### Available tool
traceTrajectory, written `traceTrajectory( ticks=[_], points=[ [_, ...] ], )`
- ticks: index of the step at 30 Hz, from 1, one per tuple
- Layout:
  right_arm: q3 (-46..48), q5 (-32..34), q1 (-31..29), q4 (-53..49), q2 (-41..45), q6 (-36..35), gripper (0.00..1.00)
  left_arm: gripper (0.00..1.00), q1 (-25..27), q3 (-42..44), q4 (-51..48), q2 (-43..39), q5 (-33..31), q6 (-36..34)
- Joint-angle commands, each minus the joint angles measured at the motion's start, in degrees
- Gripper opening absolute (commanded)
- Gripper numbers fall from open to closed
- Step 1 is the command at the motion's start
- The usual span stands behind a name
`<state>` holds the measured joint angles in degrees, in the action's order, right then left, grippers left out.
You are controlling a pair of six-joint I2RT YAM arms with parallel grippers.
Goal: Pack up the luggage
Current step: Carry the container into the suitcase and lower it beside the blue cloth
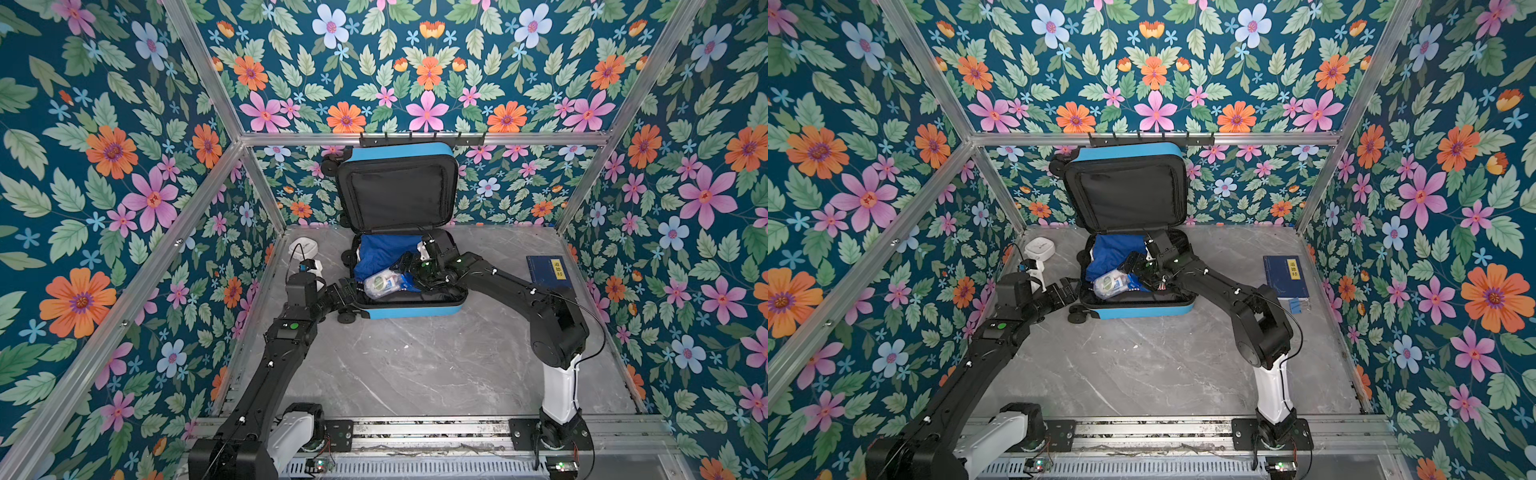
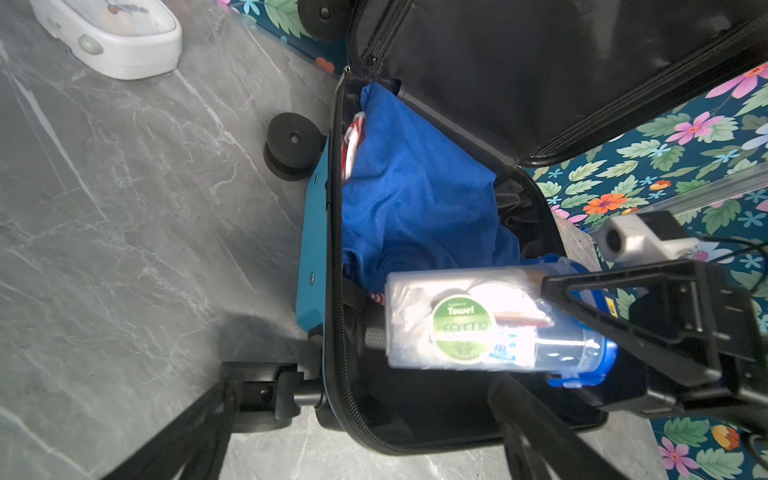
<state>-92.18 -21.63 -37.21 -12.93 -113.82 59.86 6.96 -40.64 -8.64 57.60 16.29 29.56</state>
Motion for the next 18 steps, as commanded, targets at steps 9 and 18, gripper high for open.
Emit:
traceTrajectory(
  ticks=[9,18],
  points=[
    [3.3,-1.0,-2.0,5.6,-3.1,3.6,0.60,1.00,-1.3,0.3,1.1,0.4,2.5,-0.8],
    [2.2,3.3,-2.0,-3.6,-2.6,-0.2,0.95,1.00,-1.7,0.6,1.4,0.6,3.1,-0.6]
  ],
)
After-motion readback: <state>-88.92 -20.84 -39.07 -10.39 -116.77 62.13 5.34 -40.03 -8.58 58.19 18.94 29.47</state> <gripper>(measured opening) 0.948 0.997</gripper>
